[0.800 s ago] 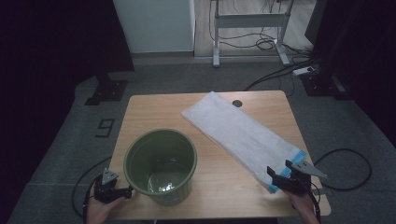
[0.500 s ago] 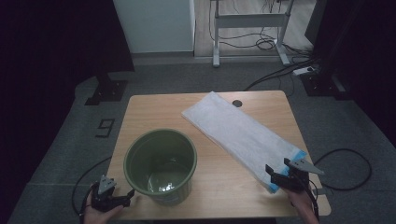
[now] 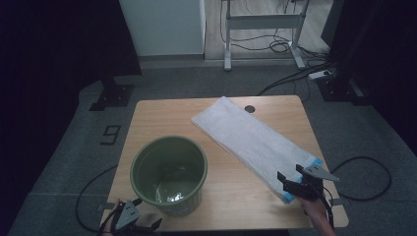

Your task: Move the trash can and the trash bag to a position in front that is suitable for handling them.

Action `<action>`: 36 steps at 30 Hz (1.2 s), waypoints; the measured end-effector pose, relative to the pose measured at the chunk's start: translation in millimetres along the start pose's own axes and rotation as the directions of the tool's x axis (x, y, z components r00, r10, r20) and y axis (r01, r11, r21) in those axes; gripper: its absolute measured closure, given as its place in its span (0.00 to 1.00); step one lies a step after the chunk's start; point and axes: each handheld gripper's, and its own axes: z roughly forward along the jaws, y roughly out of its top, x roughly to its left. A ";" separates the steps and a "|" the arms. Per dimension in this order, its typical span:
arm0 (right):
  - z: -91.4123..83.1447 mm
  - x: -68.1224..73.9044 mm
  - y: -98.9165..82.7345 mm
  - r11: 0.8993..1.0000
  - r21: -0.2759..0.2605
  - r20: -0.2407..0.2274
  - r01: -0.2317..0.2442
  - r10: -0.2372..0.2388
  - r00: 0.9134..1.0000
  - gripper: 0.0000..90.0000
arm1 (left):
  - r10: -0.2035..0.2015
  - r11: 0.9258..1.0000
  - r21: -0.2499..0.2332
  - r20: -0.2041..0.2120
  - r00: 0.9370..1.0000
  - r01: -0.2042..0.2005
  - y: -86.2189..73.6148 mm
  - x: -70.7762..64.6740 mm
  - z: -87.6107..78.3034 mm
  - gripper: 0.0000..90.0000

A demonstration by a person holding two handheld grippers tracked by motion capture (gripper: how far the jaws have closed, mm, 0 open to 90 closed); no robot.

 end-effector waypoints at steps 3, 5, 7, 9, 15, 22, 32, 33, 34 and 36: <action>-1.6 0.6 -0.6 1.000 -0.004 -0.004 -0.001 0.001 1.000 0.18 | 0.018 1.000 0.001 0.007 1.000 -0.018 7.5 -0.7 7.4 0.03; -2.4 0.7 -1.4 1.000 -0.005 -0.016 -0.008 0.008 1.000 0.17 | 0.020 1.000 -0.010 0.022 1.000 -0.020 10.3 0.7 12.0 0.05; -2.7 0.5 -1.8 1.000 -0.005 -0.030 -0.024 0.023 0.999 0.18 | 0.026 1.000 -0.011 0.028 0.999 -0.026 12.5 1.8 16.3 0.05; -4.0 -0.1 -2.6 0.998 -0.004 -0.083 -0.070 0.069 0.994 0.18 | 0.033 0.999 -0.006 0.040 0.999 -0.033 15.9 3.1 22.0 0.05; -8.4 1.6 -4.1 0.998 -0.013 -0.088 -0.058 0.056 0.995 0.18 | 0.072 0.997 -0.003 0.086 0.994 -0.072 34.7 6.3 45.6 0.06; -15.3 -0.3 -9.0 0.998 -0.005 -0.071 -0.055 0.054 0.996 0.18 | 0.121 0.993 -0.001 0.118 0.986 -0.121 57.8 2.9 74.8 0.09; -23.1 -1.2 -9.1 0.995 -0.025 -0.064 -0.091 0.090 0.994 0.18 | 0.139 0.990 0.015 0.145 0.980 -0.142 86.7 -9.7 105.9 0.09; -23.4 -1.0 -9.1 0.995 -0.025 -0.064 -0.092 0.090 0.994 0.18 | 0.138 0.990 0.020 0.146 0.980 -0.143 89.4 -10.7 108.7 0.09; -23.4 -0.8 -9.1 0.995 -0.025 -0.066 -0.092 0.091 0.994 0.18 | 0.135 0.990 0.021 0.147 0.980 -0.139 91.2 -11.6 110.8 0.09; -23.1 -0.4 -9.3 0.996 -0.021 -0.064 -0.087 0.085 0.994 0.18 | 0.129 0.991 0.018 0.147 0.981 -0.134 94.6 -13.4 115.8 0.09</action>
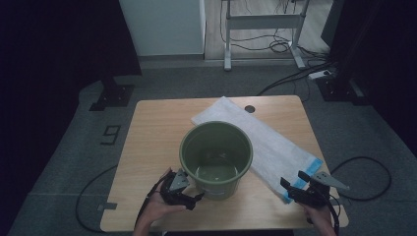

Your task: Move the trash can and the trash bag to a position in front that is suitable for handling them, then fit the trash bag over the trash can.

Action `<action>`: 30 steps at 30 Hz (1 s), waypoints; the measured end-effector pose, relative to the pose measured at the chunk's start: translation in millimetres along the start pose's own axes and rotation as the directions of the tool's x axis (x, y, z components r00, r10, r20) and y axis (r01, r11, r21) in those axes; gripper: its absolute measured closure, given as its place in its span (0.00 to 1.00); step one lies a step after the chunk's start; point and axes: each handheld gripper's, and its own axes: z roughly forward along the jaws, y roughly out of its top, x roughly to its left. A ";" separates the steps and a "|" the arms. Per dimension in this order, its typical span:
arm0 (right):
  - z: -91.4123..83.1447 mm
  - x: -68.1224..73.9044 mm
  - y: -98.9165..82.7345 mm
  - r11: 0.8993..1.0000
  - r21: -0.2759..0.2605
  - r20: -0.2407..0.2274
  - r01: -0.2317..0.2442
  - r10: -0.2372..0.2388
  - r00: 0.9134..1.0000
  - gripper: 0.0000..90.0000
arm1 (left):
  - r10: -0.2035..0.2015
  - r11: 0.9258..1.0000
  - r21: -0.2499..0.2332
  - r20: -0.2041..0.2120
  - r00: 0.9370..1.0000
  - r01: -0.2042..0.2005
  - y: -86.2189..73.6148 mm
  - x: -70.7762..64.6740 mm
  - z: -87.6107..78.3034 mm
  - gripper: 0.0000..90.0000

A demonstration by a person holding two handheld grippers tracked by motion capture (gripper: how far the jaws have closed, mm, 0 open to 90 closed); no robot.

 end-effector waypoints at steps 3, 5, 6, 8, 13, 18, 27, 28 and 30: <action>0.3 0.4 -0.1 1.000 0.000 0.001 0.005 -0.005 1.000 0.18 | -0.008 1.000 0.005 -0.019 1.000 0.008 0.5 -1.3 0.7 0.08; -0.3 1.2 0.0 1.000 0.000 0.004 0.013 -0.013 1.000 0.18 | -0.025 1.000 -0.010 -0.042 0.999 0.025 -1.3 -0.7 -4.2 0.08; -0.3 1.9 0.1 1.000 -0.002 0.005 0.019 -0.019 1.000 0.18 | -0.041 0.999 -0.021 -0.055 0.998 0.040 -2.8 0.4 -7.5 0.09; 0.1 3.6 0.6 1.000 0.001 0.012 0.029 -0.029 1.000 0.18 | -0.066 0.997 -0.034 -0.076 0.995 0.063 -7.6 3.6 -14.6 0.09; 2.5 11.9 3.1 0.999 -0.005 0.032 0.046 -0.046 0.998 0.17 | -0.114 0.993 -0.014 -0.147 0.983 0.113 -23.0 15.0 -28.6 0.09; 9.5 27.0 9.5 0.999 0.009 0.091 0.033 -0.034 0.995 0.18 | -0.157 0.987 0.004 -0.216 0.964 0.162 -34.2 28.5 -38.6 0.10; 71.7 52.2 23.1 0.984 0.173 0.114 0.045 -0.065 0.991 0.22 | -0.195 0.977 0.026 -0.277 0.941 0.211 -53.4 46.1 -50.4 0.10; 79.7 54.4 24.5 0.981 0.190 0.114 0.040 -0.063 0.992 0.22 | -0.201 0.975 0.031 -0.285 0.937 0.218 -56.2 48.3 -51.2 0.10; 93.2 58.0 25.7 0.976 0.212 0.116 0.052 -0.078 0.990 0.23 | -0.214 0.972 0.033 -0.294 0.932 0.233 -61.6 51.6 -52.1 0.11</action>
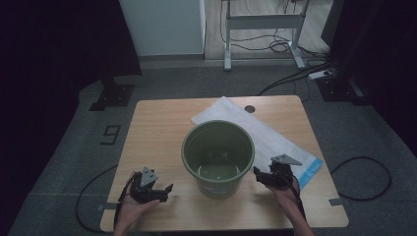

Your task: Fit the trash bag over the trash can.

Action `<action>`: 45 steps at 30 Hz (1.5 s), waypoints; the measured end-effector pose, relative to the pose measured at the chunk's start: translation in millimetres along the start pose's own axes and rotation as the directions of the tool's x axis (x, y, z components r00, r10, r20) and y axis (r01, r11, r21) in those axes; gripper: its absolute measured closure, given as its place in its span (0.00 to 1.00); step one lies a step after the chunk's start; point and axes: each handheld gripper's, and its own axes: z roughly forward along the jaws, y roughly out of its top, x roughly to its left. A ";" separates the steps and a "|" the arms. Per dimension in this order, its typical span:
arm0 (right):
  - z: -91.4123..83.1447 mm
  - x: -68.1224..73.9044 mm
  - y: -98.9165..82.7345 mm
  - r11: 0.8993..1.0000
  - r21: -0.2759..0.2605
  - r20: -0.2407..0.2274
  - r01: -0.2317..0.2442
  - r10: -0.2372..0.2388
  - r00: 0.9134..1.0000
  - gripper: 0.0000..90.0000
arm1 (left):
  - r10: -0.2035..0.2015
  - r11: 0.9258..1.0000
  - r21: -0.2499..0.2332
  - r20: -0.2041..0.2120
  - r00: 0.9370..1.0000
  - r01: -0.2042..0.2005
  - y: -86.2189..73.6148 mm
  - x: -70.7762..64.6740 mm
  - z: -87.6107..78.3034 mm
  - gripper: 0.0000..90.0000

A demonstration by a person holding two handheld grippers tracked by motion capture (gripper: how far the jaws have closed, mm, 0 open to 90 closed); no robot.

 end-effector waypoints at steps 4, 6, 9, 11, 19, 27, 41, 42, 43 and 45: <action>25.0 6.6 3.2 0.998 0.060 0.009 0.027 -0.027 1.000 0.25 | -0.012 1.000 0.013 -0.012 1.000 0.012 -4.7 4.0 1.8 0.11; 31.9 7.1 2.5 0.996 0.083 0.022 0.036 -0.038 0.999 0.27 | -0.019 1.000 0.018 -0.018 1.000 0.020 -6.4 4.4 3.4 0.11; 36.6 5.6 0.6 0.994 0.102 0.038 0.032 -0.036 0.999 0.29 | -0.022 0.999 0.027 -0.022 1.000 0.023 -7.8 3.9 5.4 0.11; 39.3 1.8 -3.8 0.993 0.114 0.067 0.027 -0.035 0.997 0.35 | -0.020 0.999 0.035 -0.026 0.999 0.021 -8.8 3.2 6.8 0.11; 24.1 -6.9 -16.9 0.997 0.064 0.132 0.035 -0.043 0.990 0.77 | -0.025 0.998 0.053 -0.036 0.999 0.027 -14.0 2.5 7.7 0.11; -5.8 -30.5 -35.4 0.998 0.061 0.169 -0.017 0.007 0.986 0.87 | -0.030 0.997 0.072 -0.054 0.998 0.033 -15.4 2.9 10.9 0.12; -59.8 -54.5 -71.8 0.994 0.055 0.191 -0.091 0.079 0.978 0.79 | -0.073 0.995 0.063 -0.093 0.993 0.079 -17.9 6.8 7.9 0.15; -59.1 -52.6 -70.9 0.995 0.051 0.186 -0.086 0.075 0.980 0.72 | -0.070 0.995 0.066 -0.094 0.993 0.077 -17.9 6.7 8.2 0.15; -58.3 -49.7 -69.3 0.996 0.046 0.183 -0.078 0.068 0.981 0.67 | -0.068 0.995 0.068 -0.094 0.993 0.075 -17.8 6.7 8.4 0.15; -56.4 -42.2 -63.6 0.998 0.029 0.163 -0.057 0.052 0.985 0.53 | -0.069 0.995 0.070 -0.093 0.993 0.075 -17.8 6.8 8.9 0.15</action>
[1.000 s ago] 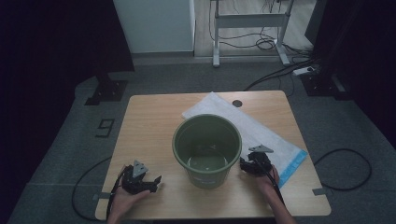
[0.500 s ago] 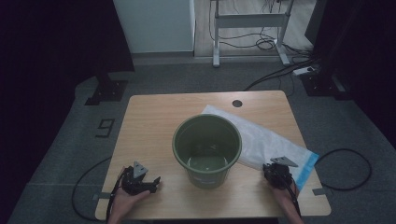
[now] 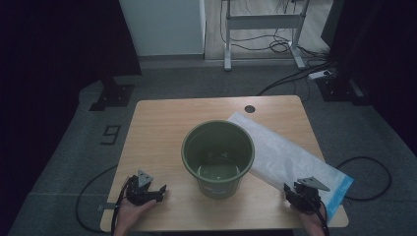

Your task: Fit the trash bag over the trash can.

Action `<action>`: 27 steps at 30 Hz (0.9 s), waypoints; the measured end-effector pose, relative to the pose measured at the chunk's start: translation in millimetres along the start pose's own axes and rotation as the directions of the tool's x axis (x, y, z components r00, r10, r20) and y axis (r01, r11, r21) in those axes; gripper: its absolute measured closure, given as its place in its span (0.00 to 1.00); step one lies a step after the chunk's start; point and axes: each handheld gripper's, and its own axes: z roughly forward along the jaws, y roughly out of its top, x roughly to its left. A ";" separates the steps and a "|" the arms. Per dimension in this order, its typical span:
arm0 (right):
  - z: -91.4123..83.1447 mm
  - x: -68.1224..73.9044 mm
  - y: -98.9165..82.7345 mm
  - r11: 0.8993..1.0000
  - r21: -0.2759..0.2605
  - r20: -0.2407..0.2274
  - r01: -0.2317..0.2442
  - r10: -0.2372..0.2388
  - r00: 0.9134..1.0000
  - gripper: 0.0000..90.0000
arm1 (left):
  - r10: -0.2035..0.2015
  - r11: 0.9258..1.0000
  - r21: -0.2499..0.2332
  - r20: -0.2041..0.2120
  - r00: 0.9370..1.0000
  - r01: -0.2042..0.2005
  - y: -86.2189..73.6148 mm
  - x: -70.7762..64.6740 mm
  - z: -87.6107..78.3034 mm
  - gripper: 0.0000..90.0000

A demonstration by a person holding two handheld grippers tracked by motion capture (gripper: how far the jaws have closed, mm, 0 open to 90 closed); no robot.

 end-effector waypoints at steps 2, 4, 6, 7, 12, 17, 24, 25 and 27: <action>0.6 3.8 2.5 1.000 -0.005 0.000 0.008 -0.008 1.000 0.48 | 0.002 1.000 0.002 0.000 1.000 -0.002 0.0 0.3 0.5 0.15; 4.2 16.4 10.7 0.999 -0.015 0.005 0.052 -0.052 0.999 0.40 | 0.003 1.000 0.005 0.002 1.000 -0.003 -0.2 0.3 0.9 0.15; 12.5 32.0 21.5 0.997 -0.008 -0.039 0.074 -0.074 0.997 0.34 | 0.001 1.000 0.007 0.002 1.000 -0.001 -1.1 -0.4 1.7 0.15; 15.2 35.8 23.6 0.997 -0.003 -0.050 0.082 -0.082 0.995 0.32 | 0.001 1.000 0.007 0.002 1.000 -0.001 -1.1 -0.4 1.7 0.15; 44.1 52.3 37.9 0.994 0.033 -0.090 0.101 -0.098 0.991 0.29 | 0.006 1.000 0.002 0.004 1.000 -0.006 -0.4 0.4 1.0 0.15; 68.4 65.5 47.3 0.989 0.072 -0.105 0.128 -0.120 0.987 0.25 | 0.003 1.000 0.017 0.000 1.000 -0.003 -1.8 2.0 3.2 0.16; 76.7 69.4 49.1 0.991 0.051 -0.055 0.121 -0.119 0.991 0.38 | 0.003 1.000 0.017 0.000 1.000 -0.003 -1.6 2.0 3.7 0.16; 76.1 67.4 48.3 0.992 0.040 -0.047 0.116 -0.114 0.992 0.44 | 0.003 1.000 0.017 0.000 1.000 -0.003 -1.6 2.0 3.7 0.16; 74.9 63.2 47.6 0.994 0.028 -0.044 0.110 -0.108 0.993 0.53 | 0.007 1.000 0.020 0.003 1.000 -0.007 -1.1 0.1 4.6 0.16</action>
